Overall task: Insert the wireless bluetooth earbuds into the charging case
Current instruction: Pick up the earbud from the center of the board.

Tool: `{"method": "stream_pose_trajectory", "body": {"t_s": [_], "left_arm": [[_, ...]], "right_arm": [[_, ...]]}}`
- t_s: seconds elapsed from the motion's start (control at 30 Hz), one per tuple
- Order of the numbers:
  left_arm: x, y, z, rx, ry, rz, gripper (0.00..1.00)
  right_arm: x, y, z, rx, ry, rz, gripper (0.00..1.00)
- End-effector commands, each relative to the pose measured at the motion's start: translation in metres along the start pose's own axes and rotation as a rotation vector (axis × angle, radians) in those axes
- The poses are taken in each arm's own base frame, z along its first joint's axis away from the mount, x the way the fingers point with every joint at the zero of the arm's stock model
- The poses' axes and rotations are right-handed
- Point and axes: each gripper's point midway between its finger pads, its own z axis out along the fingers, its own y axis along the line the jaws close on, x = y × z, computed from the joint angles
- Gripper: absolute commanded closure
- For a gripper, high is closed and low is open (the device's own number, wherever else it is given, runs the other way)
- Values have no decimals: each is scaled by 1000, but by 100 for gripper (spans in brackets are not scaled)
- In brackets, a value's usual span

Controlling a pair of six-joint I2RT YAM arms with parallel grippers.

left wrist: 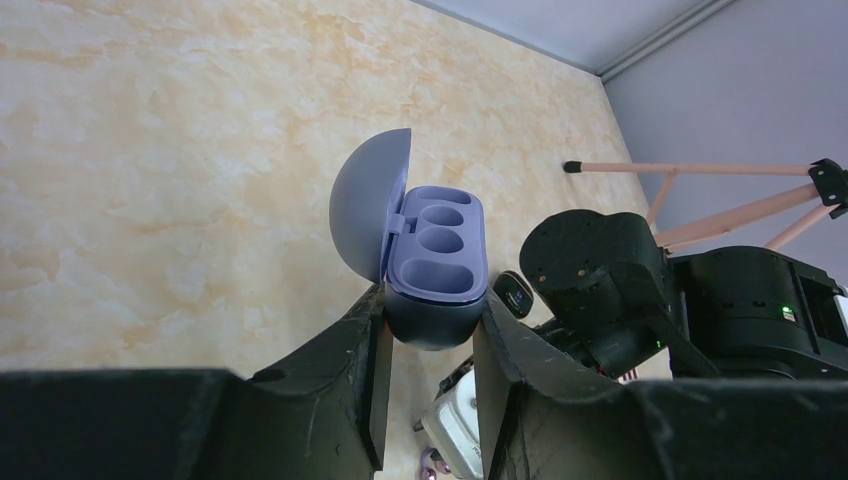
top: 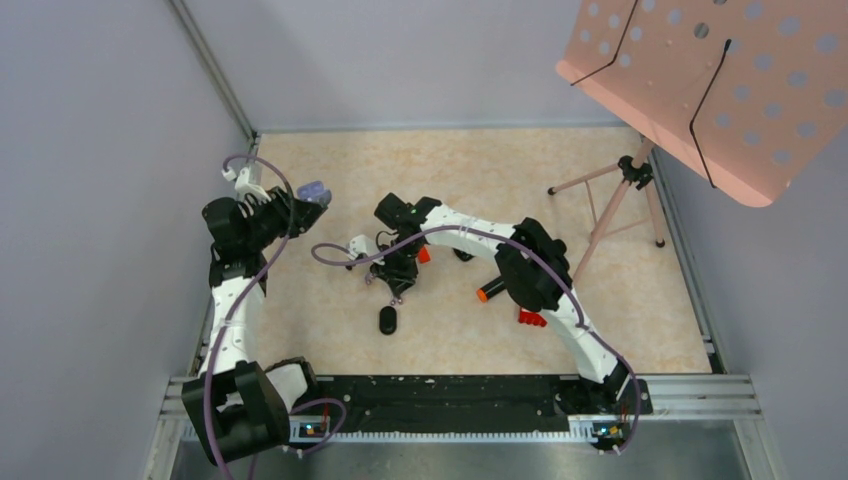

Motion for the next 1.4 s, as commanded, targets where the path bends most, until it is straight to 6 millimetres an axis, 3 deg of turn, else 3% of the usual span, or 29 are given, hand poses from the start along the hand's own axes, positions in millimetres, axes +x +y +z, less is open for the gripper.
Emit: {"method": "stream_pose_trajectory", "body": {"t_s": [0.0, 0.37, 0.53, 0.67, 0.77, 0.83, 0.93, 1.03, 1.13, 1.37], "left_arm": [[-9, -9, -3, 35, -31, 41, 100], [-9, -7, -2, 33, -27, 50, 100], [-7, -8, -2, 33, -23, 48, 100], [-6, -8, -2, 39, -19, 47, 100], [-6, -7, -1, 43, -20, 43, 100], [-7, -7, 0, 49, -22, 39, 100], [-10, -9, 2, 66, -30, 35, 100], [-12, -12, 6, 92, -35, 28, 100], [-10, -19, 11, 127, -18, 33, 100], [10, -58, 25, 269, 65, 124, 100]], "right_arm": [[-25, 6, -26, 51, -27, -33, 71], [-9, 30, -9, 47, 98, -105, 74], [-6, 30, -5, 79, 125, -73, 78], [3, 33, -2, 105, 170, -49, 86], [8, 40, 0, 98, 192, -55, 100], [7, 37, -5, 131, 190, -69, 100], [-4, 27, -25, 219, 184, -130, 100], [-27, 18, -61, 319, 132, -196, 100], [-54, 12, -107, 446, 64, -272, 100], [-112, 10, -213, 777, -151, -401, 100]]}}
